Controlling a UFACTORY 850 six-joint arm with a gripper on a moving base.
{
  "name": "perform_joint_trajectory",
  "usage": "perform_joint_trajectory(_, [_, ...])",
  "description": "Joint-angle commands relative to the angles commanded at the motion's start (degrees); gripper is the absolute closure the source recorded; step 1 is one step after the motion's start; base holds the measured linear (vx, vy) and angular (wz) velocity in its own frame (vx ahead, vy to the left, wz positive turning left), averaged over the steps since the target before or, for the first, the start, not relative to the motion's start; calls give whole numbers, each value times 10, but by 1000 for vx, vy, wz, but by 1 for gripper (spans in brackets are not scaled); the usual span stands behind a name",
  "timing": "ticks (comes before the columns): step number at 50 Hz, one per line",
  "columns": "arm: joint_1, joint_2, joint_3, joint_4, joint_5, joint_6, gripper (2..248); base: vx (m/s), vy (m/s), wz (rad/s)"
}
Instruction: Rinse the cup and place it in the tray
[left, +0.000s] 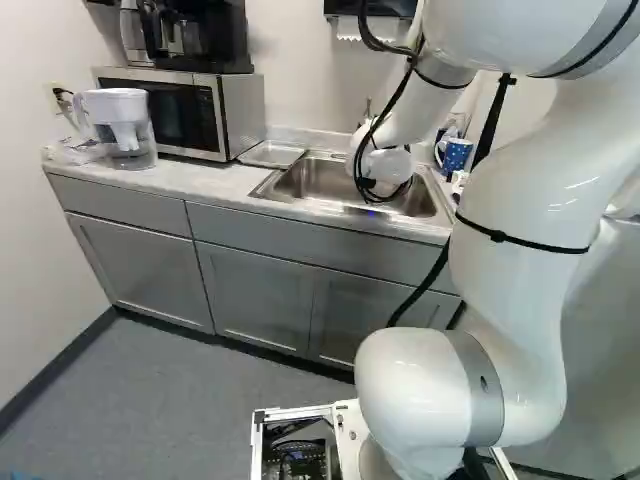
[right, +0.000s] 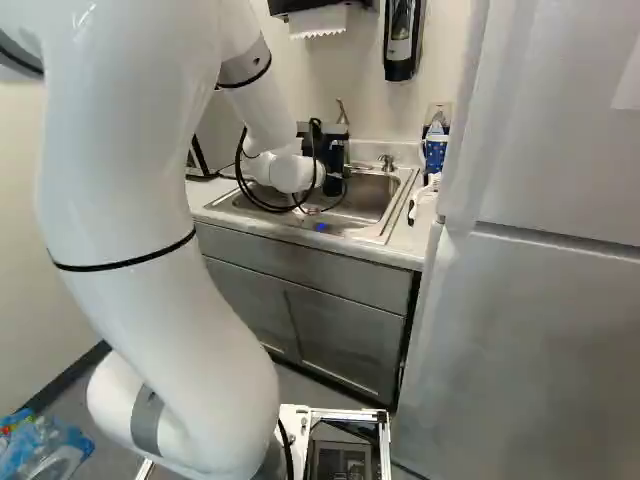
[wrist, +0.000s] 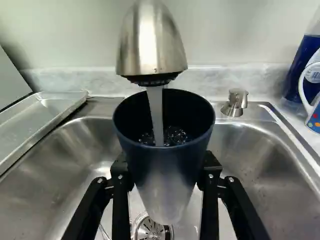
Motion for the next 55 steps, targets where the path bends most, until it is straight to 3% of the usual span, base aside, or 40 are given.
perform_joint_trajectory(55, [2, 1, 1, 0, 0, 0, 125, 0, 0, 0])
